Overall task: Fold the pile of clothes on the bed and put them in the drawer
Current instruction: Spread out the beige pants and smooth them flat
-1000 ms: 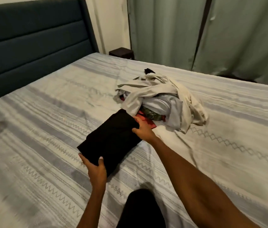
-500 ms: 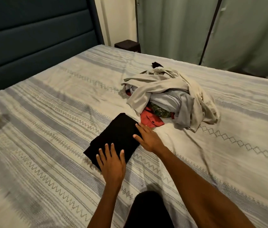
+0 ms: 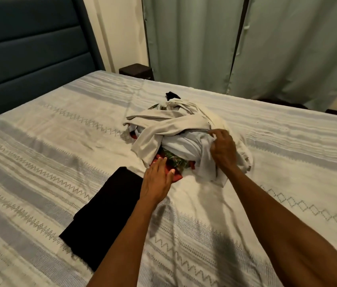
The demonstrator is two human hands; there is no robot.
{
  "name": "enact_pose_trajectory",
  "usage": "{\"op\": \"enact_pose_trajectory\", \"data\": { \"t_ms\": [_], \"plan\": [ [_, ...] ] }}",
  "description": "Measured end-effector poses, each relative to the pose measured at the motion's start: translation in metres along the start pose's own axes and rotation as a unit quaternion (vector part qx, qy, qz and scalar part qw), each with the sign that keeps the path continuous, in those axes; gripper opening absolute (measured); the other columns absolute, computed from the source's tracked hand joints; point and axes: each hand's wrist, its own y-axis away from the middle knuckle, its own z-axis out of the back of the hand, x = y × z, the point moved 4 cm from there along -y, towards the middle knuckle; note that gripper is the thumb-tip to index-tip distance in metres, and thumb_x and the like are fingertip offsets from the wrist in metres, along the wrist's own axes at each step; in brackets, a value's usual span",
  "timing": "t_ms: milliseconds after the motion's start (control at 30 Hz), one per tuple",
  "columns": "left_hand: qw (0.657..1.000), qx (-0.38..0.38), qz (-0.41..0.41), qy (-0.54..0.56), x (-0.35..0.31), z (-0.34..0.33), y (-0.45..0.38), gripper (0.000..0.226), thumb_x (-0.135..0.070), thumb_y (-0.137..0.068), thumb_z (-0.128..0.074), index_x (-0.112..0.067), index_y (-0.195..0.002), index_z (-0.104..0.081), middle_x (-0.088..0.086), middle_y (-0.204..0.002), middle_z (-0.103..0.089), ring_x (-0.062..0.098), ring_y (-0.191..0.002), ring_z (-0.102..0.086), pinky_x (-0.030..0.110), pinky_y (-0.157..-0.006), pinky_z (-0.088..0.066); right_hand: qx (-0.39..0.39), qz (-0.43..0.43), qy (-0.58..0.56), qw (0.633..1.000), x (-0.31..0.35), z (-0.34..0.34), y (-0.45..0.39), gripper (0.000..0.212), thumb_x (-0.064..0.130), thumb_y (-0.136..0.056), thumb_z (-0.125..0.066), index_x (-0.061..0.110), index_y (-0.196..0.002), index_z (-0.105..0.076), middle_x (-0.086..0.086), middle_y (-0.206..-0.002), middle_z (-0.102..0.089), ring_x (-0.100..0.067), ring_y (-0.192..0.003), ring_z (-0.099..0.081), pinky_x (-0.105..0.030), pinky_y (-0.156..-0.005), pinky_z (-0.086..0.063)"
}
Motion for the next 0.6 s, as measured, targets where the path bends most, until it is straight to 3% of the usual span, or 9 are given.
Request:
{"op": "enact_pose_trajectory", "data": {
  "t_ms": [100, 167, 233, 267, 333, 433, 600],
  "plan": [
    [1.000, -0.011, -0.006, -0.005, -0.006, -0.015, -0.034, 0.062, -0.052, -0.101, -0.034, -0.015, -0.150, -0.035, 0.010, -0.156, -0.037, 0.029, -0.142, -0.036, 0.047, -0.115, -0.030, 0.085, -0.104, 0.036, 0.990, -0.036, -0.014, -0.038, 0.045, 0.026, -0.098, -0.052, 0.021, -0.143, -0.049, -0.012, -0.145, -0.051, -0.037, -0.127, -0.051, -0.050, -0.102, -0.042],
    [0.999, -0.031, -0.021, -0.004, -0.009, -0.023, -0.052, 0.063, -0.056, -0.098, -0.031, -0.016, -0.145, -0.041, 0.009, -0.148, -0.047, 0.029, -0.135, -0.045, 0.047, -0.110, -0.038, 0.174, -0.178, 0.024, 0.968, -0.065, -0.032, -0.053, 0.067, 0.052, -0.094, -0.054, 0.020, -0.151, -0.038, -0.011, -0.153, -0.043, -0.036, -0.136, -0.045, -0.053, -0.110, -0.036],
    [0.997, -0.069, -0.031, 0.002, -0.012, -0.030, -0.061, 0.061, -0.057, -0.098, -0.031, -0.017, -0.141, -0.045, 0.007, -0.142, -0.054, 0.027, -0.129, -0.051, 0.046, -0.105, -0.043, 0.228, -0.201, 0.026, 0.952, -0.084, -0.050, -0.061, 0.080, 0.067, -0.082, -0.051, 0.018, -0.145, -0.046, -0.012, -0.149, -0.049, -0.035, -0.134, -0.048, -0.055, -0.109, -0.037],
    [0.995, -0.088, -0.037, 0.005, -0.016, -0.031, -0.061, 0.058, -0.055, -0.099, -0.033, -0.016, -0.140, -0.047, 0.007, -0.139, -0.056, 0.025, -0.127, -0.053, 0.045, -0.104, -0.044, 0.227, -0.198, 0.036, 0.953, -0.089, -0.055, -0.063, 0.071, 0.067, -0.083, -0.049, 0.017, -0.134, -0.055, -0.013, -0.140, -0.057, -0.036, -0.126, -0.053, -0.053, -0.105, -0.041],
    [0.991, -0.116, -0.064, 0.027, -0.024, -0.033, -0.059, 0.046, -0.044, -0.102, -0.043, -0.016, -0.136, -0.053, 0.005, -0.133, -0.061, 0.022, -0.121, -0.057, 0.038, -0.102, -0.046, 0.169, -0.202, 0.035, 0.964, -0.095, -0.059, -0.067, 0.054, 0.060, -0.095, -0.045, 0.013, -0.114, -0.065, -0.016, -0.121, -0.067, -0.038, -0.112, -0.060, -0.048, -0.096, -0.047],
    [0.981, -0.104, -0.129, 0.102, -0.037, -0.033, -0.052, 0.033, -0.036, -0.103, -0.043, -0.022, -0.126, -0.062, -0.005, -0.122, -0.066, 0.014, -0.111, -0.061, 0.030, -0.093, -0.048, 0.067, -0.219, -0.053, 0.972, -0.096, -0.048, -0.064, 0.045, 0.047, -0.102, -0.045, 0.010, -0.109, -0.070, -0.017, -0.110, -0.070, -0.037, -0.103, -0.063, -0.041, -0.086, -0.047],
    [0.972, -0.079, -0.141, 0.172, -0.073, -0.032, -0.042, 0.033, -0.033, -0.103, -0.042, -0.021, -0.121, -0.066, -0.007, -0.116, -0.068, 0.010, -0.105, -0.063, 0.028, -0.088, -0.051, -0.044, -0.239, -0.268, 0.932, -0.097, -0.010, -0.044, 0.035, 0.033, -0.106, -0.044, 0.011, -0.089, -0.065, -0.004, -0.083, -0.062, -0.018, -0.081, -0.056, -0.030, -0.070, -0.041]
  ]
}}
